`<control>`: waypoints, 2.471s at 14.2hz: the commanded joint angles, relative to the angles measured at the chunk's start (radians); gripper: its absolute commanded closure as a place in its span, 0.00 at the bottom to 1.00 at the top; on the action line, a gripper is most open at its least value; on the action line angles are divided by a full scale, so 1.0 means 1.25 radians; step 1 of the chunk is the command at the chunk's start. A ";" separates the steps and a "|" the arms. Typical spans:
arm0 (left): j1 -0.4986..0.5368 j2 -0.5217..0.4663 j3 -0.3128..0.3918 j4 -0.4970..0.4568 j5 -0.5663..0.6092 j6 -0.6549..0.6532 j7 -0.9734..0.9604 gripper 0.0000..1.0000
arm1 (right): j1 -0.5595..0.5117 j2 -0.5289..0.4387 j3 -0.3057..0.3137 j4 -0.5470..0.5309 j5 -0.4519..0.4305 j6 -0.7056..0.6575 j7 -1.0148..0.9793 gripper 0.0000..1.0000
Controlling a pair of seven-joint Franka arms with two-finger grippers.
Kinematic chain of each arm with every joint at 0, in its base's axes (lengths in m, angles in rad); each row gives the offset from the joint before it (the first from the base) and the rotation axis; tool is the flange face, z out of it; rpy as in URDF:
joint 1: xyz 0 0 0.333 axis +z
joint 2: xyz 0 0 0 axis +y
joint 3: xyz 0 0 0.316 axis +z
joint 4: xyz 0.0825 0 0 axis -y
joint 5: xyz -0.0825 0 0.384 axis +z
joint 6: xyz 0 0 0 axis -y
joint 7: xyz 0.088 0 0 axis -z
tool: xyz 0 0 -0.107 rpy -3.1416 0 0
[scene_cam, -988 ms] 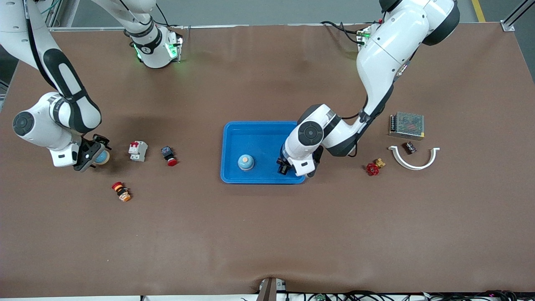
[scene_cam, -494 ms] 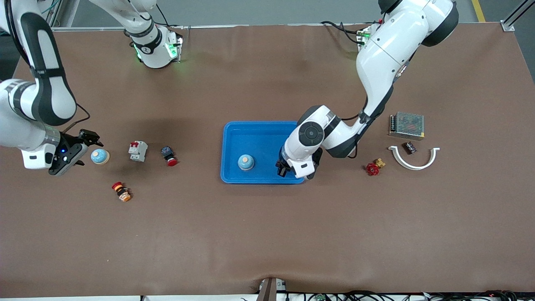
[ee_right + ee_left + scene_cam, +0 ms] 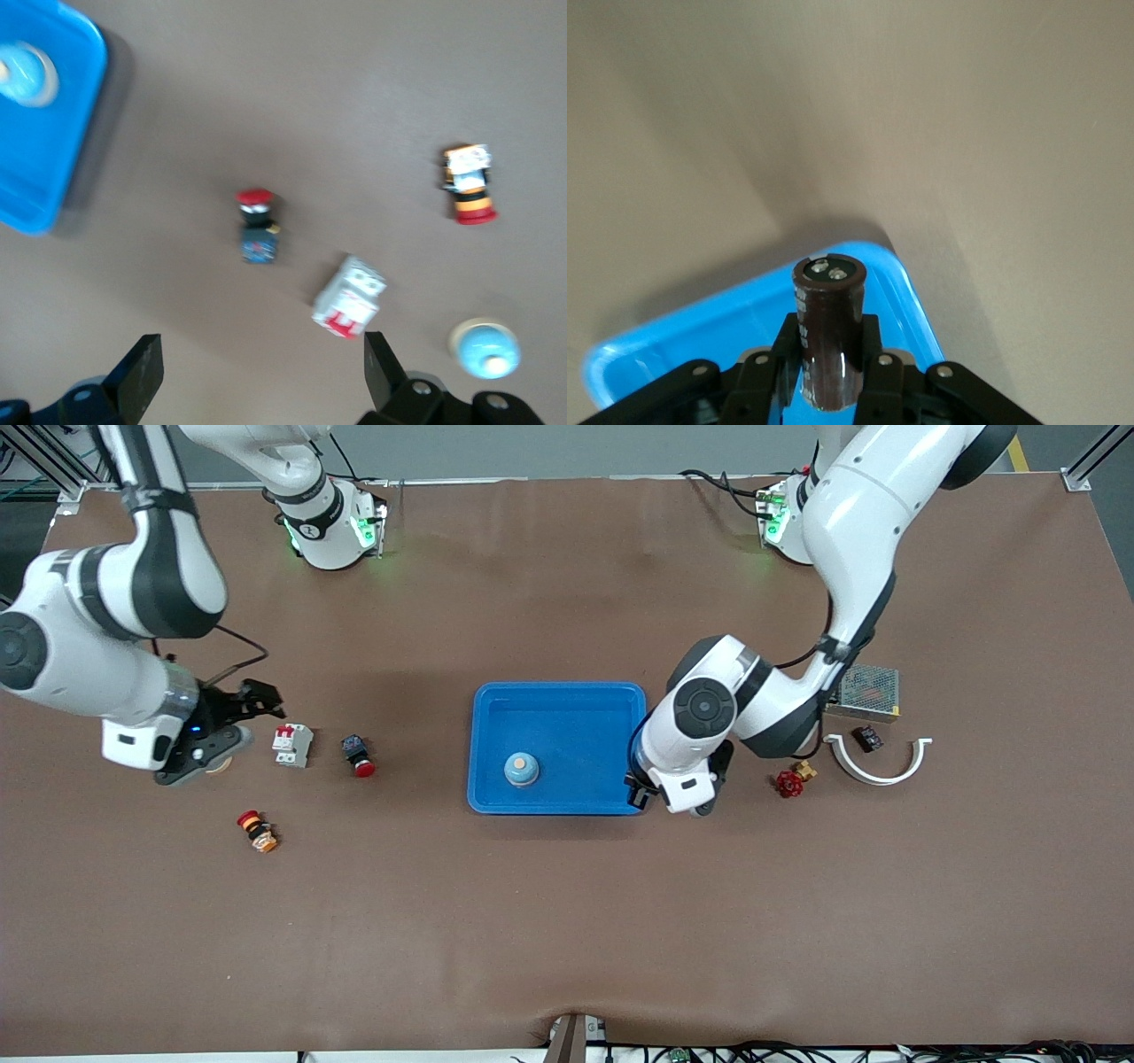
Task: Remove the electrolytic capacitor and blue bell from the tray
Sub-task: 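Carry the capacitor toward the arch while the right gripper returns to the tray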
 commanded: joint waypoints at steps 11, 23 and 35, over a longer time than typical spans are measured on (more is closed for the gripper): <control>0.324 -0.112 -0.032 -0.121 0.008 -0.187 0.487 1.00 | 0.321 0.060 -0.006 -0.005 -0.001 0.199 0.794 0.00; 0.490 -0.051 -0.030 -0.200 0.219 -0.040 0.693 1.00 | 0.423 0.268 -0.008 0.036 -0.005 0.469 1.101 0.00; 0.523 -0.010 -0.025 -0.238 0.283 0.062 0.736 1.00 | 0.421 0.426 -0.013 0.170 -0.065 0.468 1.100 0.00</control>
